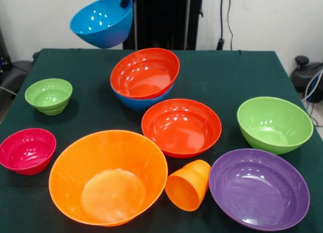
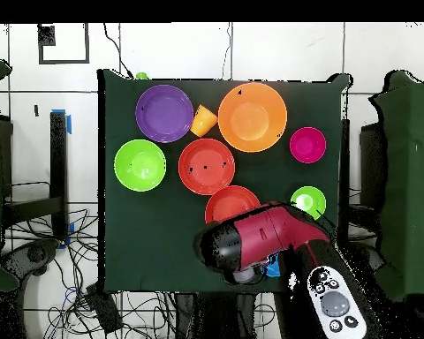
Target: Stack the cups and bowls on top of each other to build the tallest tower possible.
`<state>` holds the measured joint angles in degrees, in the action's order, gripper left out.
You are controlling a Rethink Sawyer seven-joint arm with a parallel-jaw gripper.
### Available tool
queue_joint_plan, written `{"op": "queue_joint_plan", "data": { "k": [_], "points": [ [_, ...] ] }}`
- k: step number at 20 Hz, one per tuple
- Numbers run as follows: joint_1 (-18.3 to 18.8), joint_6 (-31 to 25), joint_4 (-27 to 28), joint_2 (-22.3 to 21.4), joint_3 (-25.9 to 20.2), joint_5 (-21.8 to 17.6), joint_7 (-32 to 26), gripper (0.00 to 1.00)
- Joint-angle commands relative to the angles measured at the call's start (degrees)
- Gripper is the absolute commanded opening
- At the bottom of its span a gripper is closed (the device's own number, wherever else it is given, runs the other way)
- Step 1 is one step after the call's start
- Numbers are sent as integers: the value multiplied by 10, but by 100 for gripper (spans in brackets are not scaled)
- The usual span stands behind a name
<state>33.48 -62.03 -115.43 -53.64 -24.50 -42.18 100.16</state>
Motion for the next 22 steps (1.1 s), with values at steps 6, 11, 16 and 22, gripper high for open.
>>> {"op": "queue_joint_plan", "data": {
  "k": [6,11,16,22],
  "points": [
    [-19,12,42,34,-44,11,-55,0],
    [-32,42,54,39,-41,36,-1,0],
    [-36,45,73,51,-37,54,7,0],
    [-35,46,73,42,-34,77,4,0]
  ]
}}
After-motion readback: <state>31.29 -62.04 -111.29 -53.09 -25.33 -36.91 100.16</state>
